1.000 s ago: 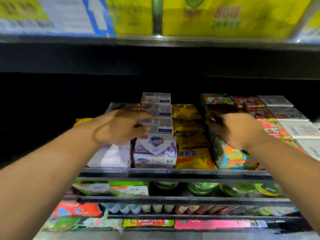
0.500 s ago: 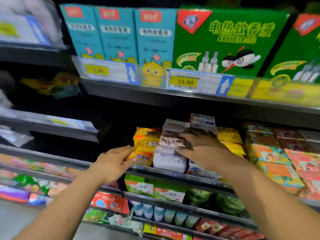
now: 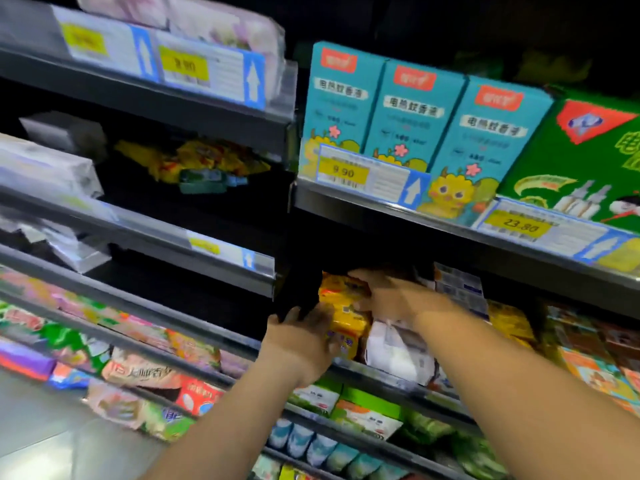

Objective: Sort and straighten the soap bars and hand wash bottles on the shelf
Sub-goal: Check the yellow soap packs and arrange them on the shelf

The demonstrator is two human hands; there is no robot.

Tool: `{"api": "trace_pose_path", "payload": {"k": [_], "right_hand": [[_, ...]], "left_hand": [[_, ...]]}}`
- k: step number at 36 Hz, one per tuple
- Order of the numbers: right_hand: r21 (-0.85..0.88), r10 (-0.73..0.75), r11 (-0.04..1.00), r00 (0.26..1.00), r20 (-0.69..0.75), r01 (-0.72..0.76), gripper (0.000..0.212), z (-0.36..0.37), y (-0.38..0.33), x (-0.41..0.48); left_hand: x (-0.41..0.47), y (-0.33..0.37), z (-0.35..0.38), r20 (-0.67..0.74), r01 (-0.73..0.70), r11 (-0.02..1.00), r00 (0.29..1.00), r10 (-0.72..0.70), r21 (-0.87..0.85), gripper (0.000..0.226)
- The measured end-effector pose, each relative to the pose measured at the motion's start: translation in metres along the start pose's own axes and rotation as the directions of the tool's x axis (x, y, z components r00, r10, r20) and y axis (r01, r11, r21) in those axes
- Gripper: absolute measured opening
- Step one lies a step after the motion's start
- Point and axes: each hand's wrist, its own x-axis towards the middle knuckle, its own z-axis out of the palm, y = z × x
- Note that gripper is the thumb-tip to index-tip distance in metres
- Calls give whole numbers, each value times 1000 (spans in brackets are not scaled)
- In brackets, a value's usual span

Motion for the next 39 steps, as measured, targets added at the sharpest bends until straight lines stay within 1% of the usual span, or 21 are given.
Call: {"api": "trace_pose_path", "payload": {"k": [2,5,8,9,11,13,14,15,16,17,19,20,23,24,26,28,31,34,36,37,39], "right_hand": [[-9,-1,1000,1000,4,1,87,11,20,40],[-49,21,999,999,46,-19,97,12,11,53],[9,27,1000,994,106,-28,96,24,6,60],[24,27,999,997,70,-28,96,25,4,60],[32,41,999,999,4,-41,82,35,19,80],[-15,70,997,997,-15,-70,73,27,5,67],[-16,123,992,992,-19,-124,74,22,-5,58],[-68,127,989,992,-22,-129,84,17,-14,50],[-85,147,985,989,-7,-147,92,13,-17,47],[-101,140,985,990,25,-137,91,12,-18,45],[-91,162,984,978,129,-151,72,8,-20,47],[-108,150,985,981,125,-137,74,8,-21,47],[-149,113,984,991,68,-102,107,11,-22,53],[-128,112,987,990,80,-102,105,10,-22,52],[-50,101,994,986,132,-95,88,9,-21,50],[-46,101,994,987,125,-96,79,7,-17,51],[-152,52,987,997,54,-43,92,3,-20,47],[-97,48,994,998,41,-44,94,1,-26,42],[-149,35,988,999,13,-32,104,1,-25,41],[-160,15,987,1000,-6,-16,103,2,-23,42],[-96,-18,995,1000,-26,15,81,4,-19,40]], "left_hand": [[0,1,2,-14,16,999,1000,-15,43,58],[0,1,1,-21,13,998,1000,-11,65,60],[1,0,3,-34,2,997,999,1,75,61],[2,-1,4,-27,2,997,1000,0,81,62],[4,-2,5,-10,2,996,1000,-1,93,63],[5,-2,5,0,-4,995,1000,5,101,64],[5,-2,5,6,-6,995,1000,6,99,65],[5,-2,5,13,-7,995,1000,6,97,65],[4,-2,5,19,-11,995,1000,9,99,66],[4,-3,5,21,-17,994,1000,14,104,66],[3,-3,4,21,-28,993,999,26,112,66],[3,-3,3,24,-31,993,999,29,113,66],[1,-3,2,38,-23,994,999,19,111,65],[2,-3,3,36,-15,994,999,11,110,65],[2,-3,4,27,-2,995,1000,-1,102,65],[2,-3,5,28,7,996,1000,-10,94,65],[1,-2,4,40,11,996,999,-15,90,65],[-1,-3,2,50,11,996,999,-15,85,65],[-1,-2,0,54,10,996,998,-14,83,65],[-1,-2,0,54,9,997,998,-14,81,65],[0,-2,0,47,10,997,999,-14,81,65]]}}
